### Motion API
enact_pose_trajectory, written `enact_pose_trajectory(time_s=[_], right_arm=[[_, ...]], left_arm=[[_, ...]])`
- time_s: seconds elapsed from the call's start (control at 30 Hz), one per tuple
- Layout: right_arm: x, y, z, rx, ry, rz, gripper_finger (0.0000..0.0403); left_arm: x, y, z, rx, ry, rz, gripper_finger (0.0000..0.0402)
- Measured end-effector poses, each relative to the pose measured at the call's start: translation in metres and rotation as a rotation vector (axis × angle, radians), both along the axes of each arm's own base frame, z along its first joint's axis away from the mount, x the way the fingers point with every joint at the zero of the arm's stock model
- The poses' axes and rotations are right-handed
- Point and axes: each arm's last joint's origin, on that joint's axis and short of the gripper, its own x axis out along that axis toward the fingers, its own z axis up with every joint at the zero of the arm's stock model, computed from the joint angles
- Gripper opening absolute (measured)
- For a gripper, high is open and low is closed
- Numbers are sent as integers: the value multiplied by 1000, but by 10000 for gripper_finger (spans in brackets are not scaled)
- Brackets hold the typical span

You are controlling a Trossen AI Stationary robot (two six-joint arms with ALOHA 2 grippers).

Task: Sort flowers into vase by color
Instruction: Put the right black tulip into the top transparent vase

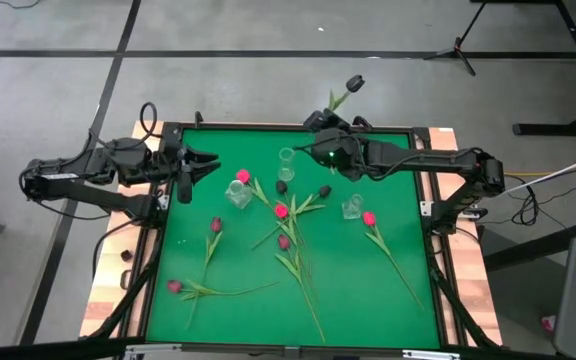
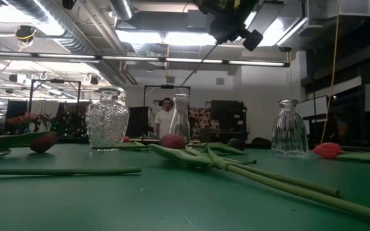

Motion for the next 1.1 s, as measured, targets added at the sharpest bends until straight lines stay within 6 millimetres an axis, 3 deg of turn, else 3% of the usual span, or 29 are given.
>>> enact_pose_trajectory(time_s=[0.4,0.77,1.1], right_arm=[[6,-18,3,-30,15,37,25],[10,-18,4,-52,60,85,26],[4,-41,6,-51,38,48,26]], left_arm=[[0,0,0,2,1,6,128],[0,0,0,8,6,7,128],[0,1,-1,15,14,31,128]])
